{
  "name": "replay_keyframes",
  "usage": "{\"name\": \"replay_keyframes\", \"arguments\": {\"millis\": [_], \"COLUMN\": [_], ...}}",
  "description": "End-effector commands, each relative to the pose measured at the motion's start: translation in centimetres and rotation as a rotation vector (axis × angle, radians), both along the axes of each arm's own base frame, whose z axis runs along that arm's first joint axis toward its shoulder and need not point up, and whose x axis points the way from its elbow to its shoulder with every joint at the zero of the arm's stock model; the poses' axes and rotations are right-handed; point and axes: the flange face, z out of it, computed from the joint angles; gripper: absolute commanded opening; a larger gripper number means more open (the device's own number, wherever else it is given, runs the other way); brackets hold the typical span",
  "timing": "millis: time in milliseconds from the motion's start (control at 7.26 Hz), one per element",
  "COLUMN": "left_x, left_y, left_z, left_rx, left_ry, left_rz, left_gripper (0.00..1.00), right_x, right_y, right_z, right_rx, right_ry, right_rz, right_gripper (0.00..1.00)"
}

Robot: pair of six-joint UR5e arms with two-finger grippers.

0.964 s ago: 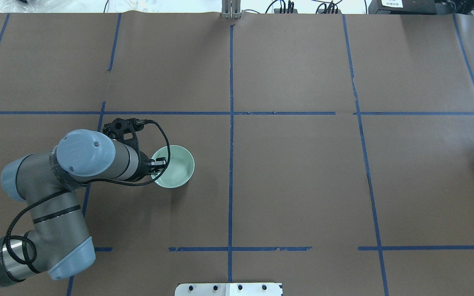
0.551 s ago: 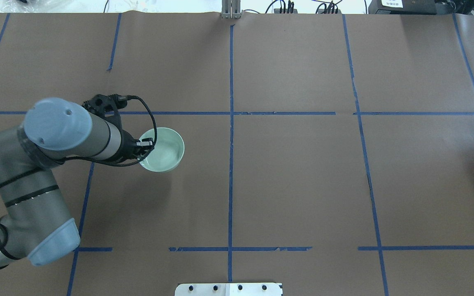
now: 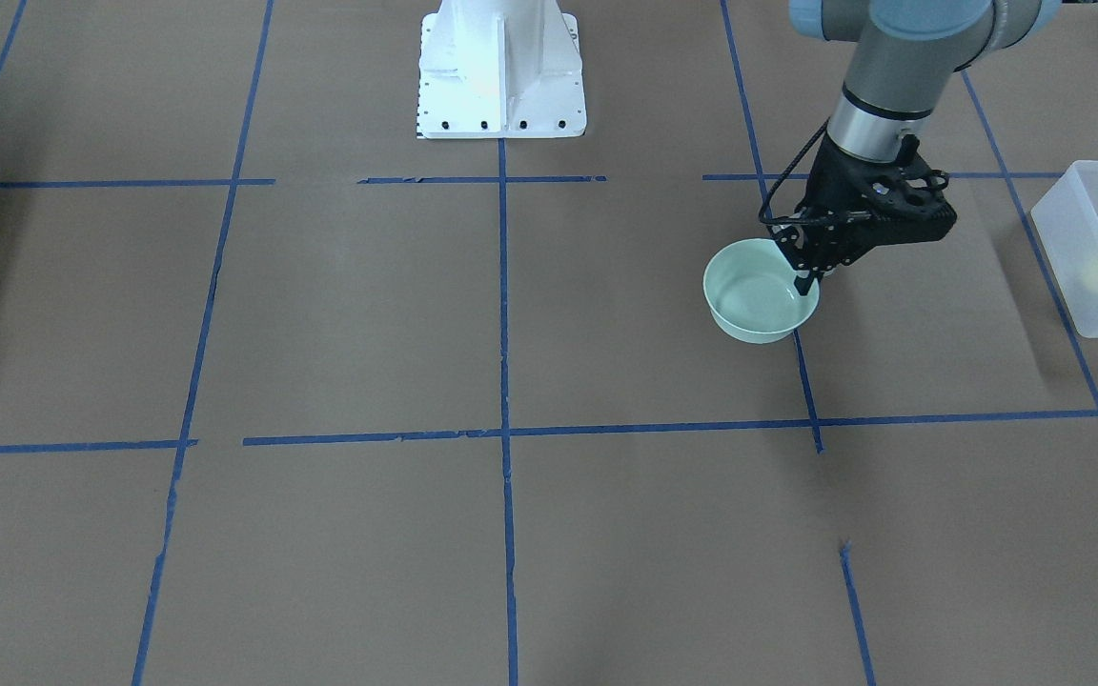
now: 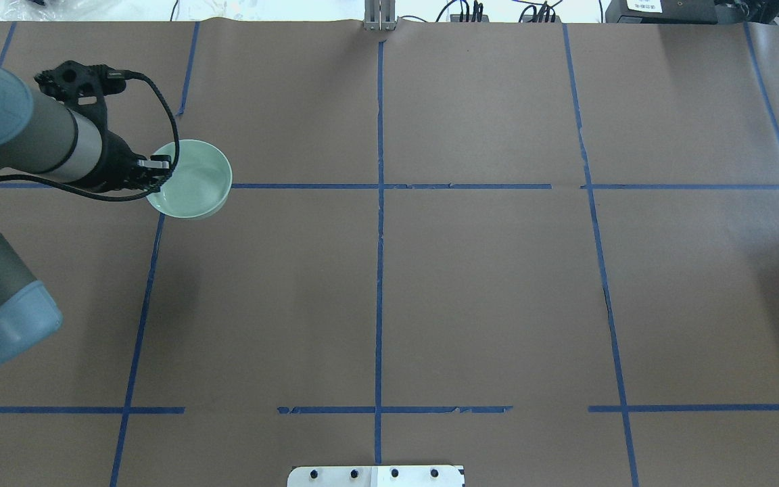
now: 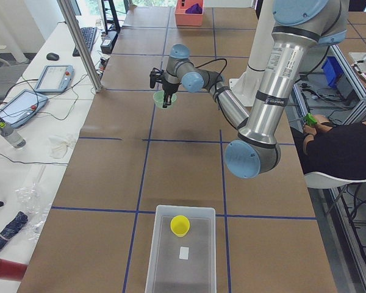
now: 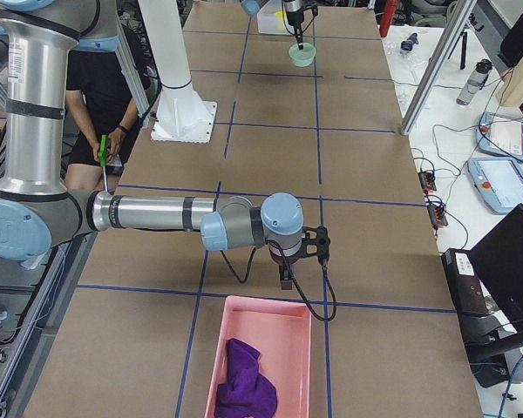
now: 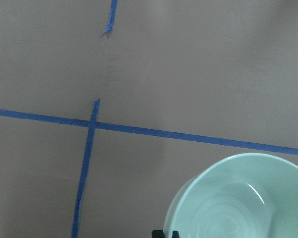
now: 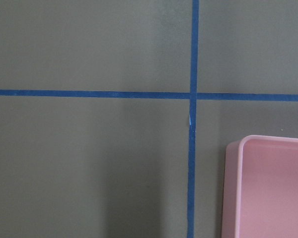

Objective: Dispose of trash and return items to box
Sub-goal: 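Lift the green bowl and carry it toward the clear box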

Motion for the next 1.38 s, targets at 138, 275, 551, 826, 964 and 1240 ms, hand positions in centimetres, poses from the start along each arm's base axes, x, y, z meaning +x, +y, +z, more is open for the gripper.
{"name": "replay_keyframes", "arguments": {"millis": [138, 275, 551, 826, 964, 1240], "left_x": [-9.6, -13.9, -23.0, -33.6, -37.9, -42.0], "left_y": [-2.9, -3.8, -4.1, -3.4, -2.8, -0.8], "left_z": [6.3, 9.1, 17.7, 26.9, 31.6, 38.6], "left_rx": [0.079, 0.087, 0.094, 0.097, 0.072, 0.028], "left_ry": [-0.116, -0.139, -0.246, -0.346, -0.365, -0.362], "left_rz": [0.105, 0.143, 0.227, 0.324, 0.363, 0.442], "left_gripper": [0.0, 0.0, 0.0, 0.0, 0.0, 0.0], "right_x": [0.1, 0.1, 0.1, 0.1, 0.2, 0.2], "right_y": [0.2, 0.2, 0.7, 0.7, 0.7, 0.6], "right_z": [-0.3, -0.4, -0.5, -0.6, -0.6, -0.7], "right_rx": [-0.035, -0.034, -0.027, -0.024, -0.023, -0.02], "right_ry": [-0.059, -0.06, -0.06, -0.054, -0.051, -0.049], "right_rz": [0.022, 0.023, 0.023, 0.024, 0.025, 0.024], "right_gripper": [1.0, 1.0, 1.0, 1.0, 1.0, 1.0]}}
